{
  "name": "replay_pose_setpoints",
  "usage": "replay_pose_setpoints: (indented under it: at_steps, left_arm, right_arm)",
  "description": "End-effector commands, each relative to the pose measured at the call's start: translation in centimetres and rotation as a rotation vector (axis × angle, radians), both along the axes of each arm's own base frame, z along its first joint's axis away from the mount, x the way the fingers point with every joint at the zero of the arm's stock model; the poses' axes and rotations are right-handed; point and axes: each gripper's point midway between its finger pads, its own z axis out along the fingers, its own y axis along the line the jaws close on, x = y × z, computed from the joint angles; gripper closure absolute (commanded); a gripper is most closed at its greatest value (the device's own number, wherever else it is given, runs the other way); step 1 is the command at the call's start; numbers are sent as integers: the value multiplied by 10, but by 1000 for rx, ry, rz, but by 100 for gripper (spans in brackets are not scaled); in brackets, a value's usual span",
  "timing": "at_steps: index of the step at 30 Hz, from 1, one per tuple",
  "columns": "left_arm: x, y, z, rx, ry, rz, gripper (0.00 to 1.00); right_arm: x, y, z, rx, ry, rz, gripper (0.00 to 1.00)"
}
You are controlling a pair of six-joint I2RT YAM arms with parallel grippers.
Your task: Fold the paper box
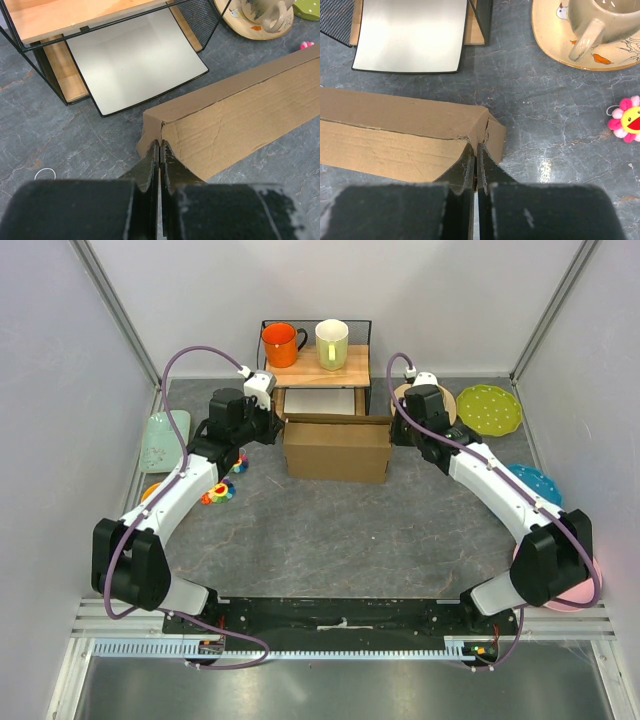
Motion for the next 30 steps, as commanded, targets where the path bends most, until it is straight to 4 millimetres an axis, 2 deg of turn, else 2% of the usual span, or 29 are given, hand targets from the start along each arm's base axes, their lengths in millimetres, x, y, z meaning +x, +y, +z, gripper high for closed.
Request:
replay_pose_setpoints:
  at_steps: [1, 9, 12, 16, 17, 20, 30]
  left_arm:
    - [-12, -20, -5, -32, 72, -61, 98]
    - [-13, -19, -7, -33, 81, -63, 98]
    - [-13, -19, -9, -26, 87, -61, 94]
    - [-15, -18, -11, -20, 97, -64, 78]
    - [-15, -18, -11, -17, 99, -61, 70]
    - [-16, -16, -14, -6, 110, -59, 61]
    - [-12, 1, -17, 64, 90, 13, 49]
  right_arm:
    - [-40, -16, -71, -137, 215, 15, 100]
    - [-45, -18, -75, -139, 216, 17, 100]
    - [-44, -16, -73, -133, 212, 19, 100]
    - [-44, -15, -73, -133, 212, 23, 100]
    - [-44, -15, -73, -132, 212, 24, 100]
    - [-44, -14, -73, -130, 213, 26, 100]
    - [-42, -11, -70, -116, 214, 33, 100]
